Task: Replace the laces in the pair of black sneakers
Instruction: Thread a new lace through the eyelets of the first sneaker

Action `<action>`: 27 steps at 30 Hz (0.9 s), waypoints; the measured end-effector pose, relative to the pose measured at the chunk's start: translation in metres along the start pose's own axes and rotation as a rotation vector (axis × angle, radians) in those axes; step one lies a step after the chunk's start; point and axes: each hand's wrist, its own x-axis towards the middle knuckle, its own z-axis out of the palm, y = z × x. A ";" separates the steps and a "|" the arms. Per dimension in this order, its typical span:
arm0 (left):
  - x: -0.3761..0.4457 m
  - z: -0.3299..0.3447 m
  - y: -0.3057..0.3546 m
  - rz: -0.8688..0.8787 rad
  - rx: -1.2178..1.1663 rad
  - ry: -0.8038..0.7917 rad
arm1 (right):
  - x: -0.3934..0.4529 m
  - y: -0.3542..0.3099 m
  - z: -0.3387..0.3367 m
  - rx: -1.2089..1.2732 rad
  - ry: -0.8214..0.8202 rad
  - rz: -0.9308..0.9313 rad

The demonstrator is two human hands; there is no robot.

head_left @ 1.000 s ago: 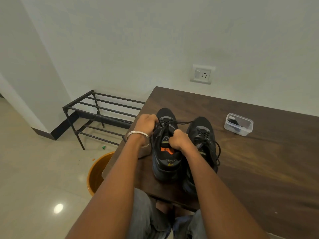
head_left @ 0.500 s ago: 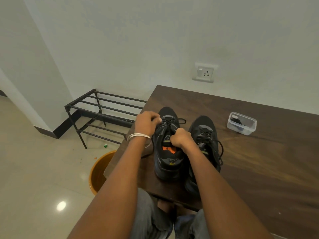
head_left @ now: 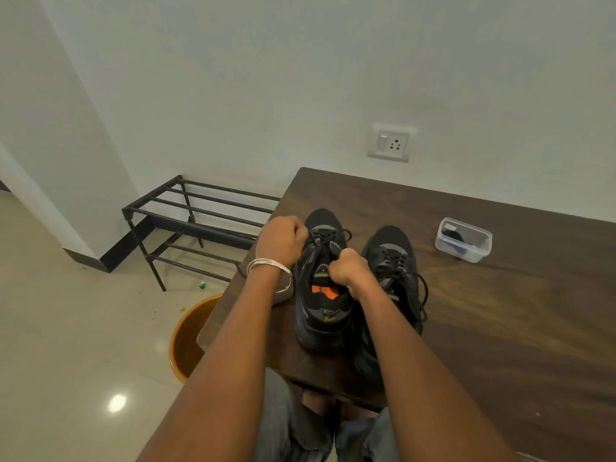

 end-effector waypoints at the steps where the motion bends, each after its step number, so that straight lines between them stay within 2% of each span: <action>1: 0.001 -0.001 0.000 -0.074 -0.150 0.080 | 0.000 0.000 0.000 0.001 0.003 0.000; 3: 0.005 -0.006 -0.001 -0.282 -0.572 0.256 | 0.001 0.000 0.000 0.002 0.003 -0.008; 5: 0.010 -0.014 0.001 -0.432 -1.084 0.368 | 0.001 -0.001 0.001 -0.005 0.005 -0.017; 8: 0.010 -0.017 0.008 -0.472 -1.578 0.338 | 0.000 -0.002 0.002 -0.015 0.008 -0.016; 11: 0.005 -0.017 0.018 -0.472 -1.794 0.255 | 0.000 -0.002 0.004 -0.016 0.002 -0.007; 14: 0.004 -0.020 0.019 -0.503 -1.658 0.195 | -0.001 -0.003 0.002 -0.022 0.011 -0.003; 22: -0.010 -0.007 -0.004 -0.587 -0.540 0.172 | -0.001 -0.005 0.001 -0.067 0.010 0.009; 25: -0.011 -0.003 -0.011 -0.583 -0.179 0.024 | -0.002 -0.006 0.001 -0.068 0.010 0.015; 27: -0.013 -0.001 -0.010 -0.561 -0.144 -0.078 | -0.002 -0.006 0.001 -0.066 0.011 0.018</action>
